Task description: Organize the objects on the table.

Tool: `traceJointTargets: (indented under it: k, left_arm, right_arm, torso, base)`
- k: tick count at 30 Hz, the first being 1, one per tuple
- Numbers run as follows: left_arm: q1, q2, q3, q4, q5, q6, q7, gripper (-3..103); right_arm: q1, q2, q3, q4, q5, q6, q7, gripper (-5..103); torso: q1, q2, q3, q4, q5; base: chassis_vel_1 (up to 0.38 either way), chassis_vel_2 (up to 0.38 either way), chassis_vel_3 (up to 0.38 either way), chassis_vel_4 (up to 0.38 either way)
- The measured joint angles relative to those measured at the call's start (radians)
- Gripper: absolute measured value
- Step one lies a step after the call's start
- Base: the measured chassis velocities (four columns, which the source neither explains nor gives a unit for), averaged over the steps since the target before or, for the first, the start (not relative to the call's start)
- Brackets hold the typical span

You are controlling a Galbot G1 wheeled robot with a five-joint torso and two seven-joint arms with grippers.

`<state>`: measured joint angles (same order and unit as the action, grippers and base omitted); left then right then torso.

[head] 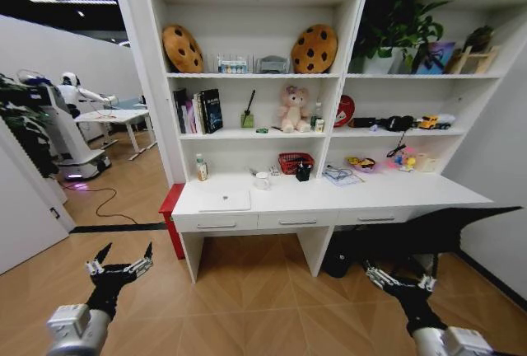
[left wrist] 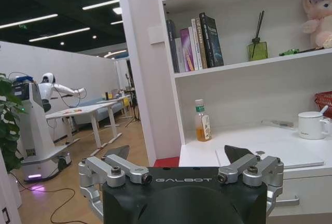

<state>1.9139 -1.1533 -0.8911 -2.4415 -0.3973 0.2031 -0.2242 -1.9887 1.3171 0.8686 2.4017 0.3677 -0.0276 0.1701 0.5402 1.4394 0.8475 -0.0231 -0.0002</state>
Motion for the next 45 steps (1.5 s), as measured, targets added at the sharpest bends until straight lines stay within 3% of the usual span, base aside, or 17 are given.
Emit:
traceJointTargets:
  k: [45]
  left_arm:
    - [0.000, 0.000, 0.000, 0.000, 0.000, 0.000, 0.000, 100]
  right_arm:
    - [0.000, 0.000, 0.000, 0.000, 0.000, 0.000, 0.000, 100]
  torso:
    - [0.000, 0.000, 0.000, 0.0002, 0.0002]
  base:
    - [0.003, 0.003, 0.003, 0.003]
